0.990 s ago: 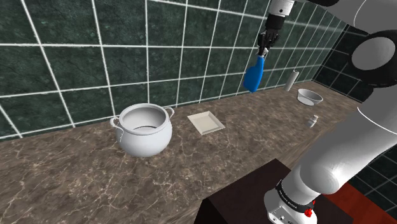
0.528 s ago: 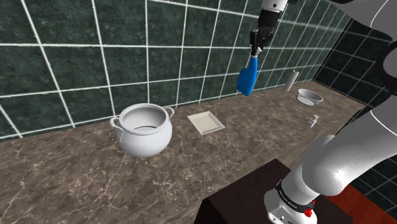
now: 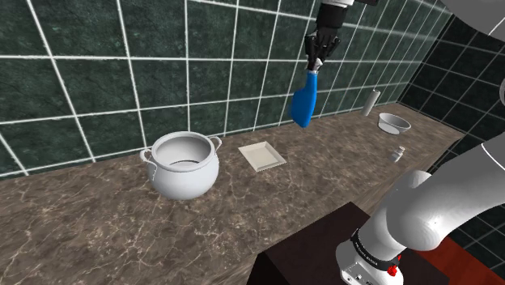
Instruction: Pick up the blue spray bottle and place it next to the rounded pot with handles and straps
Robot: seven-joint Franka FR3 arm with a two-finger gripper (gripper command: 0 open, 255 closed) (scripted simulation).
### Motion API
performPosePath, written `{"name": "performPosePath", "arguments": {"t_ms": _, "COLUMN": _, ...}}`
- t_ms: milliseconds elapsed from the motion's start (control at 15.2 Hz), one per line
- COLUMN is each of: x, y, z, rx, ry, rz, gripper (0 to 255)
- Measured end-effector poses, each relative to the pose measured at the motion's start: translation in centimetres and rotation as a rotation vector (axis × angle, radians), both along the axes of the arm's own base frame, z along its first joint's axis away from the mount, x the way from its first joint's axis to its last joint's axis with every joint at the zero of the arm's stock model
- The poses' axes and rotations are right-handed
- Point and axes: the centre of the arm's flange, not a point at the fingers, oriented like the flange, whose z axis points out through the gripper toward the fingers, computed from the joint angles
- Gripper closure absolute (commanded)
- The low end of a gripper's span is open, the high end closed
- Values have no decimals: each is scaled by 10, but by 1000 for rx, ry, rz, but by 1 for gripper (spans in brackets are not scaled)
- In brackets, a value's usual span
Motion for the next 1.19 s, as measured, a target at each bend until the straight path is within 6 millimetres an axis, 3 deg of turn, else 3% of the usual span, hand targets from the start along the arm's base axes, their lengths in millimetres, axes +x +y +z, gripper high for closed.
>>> {"name": "performPosePath", "arguments": {"t_ms": 1188, "x": -43, "y": 234, "z": 22, "rx": -1, "ry": 0, "rz": 0, "gripper": 255}}
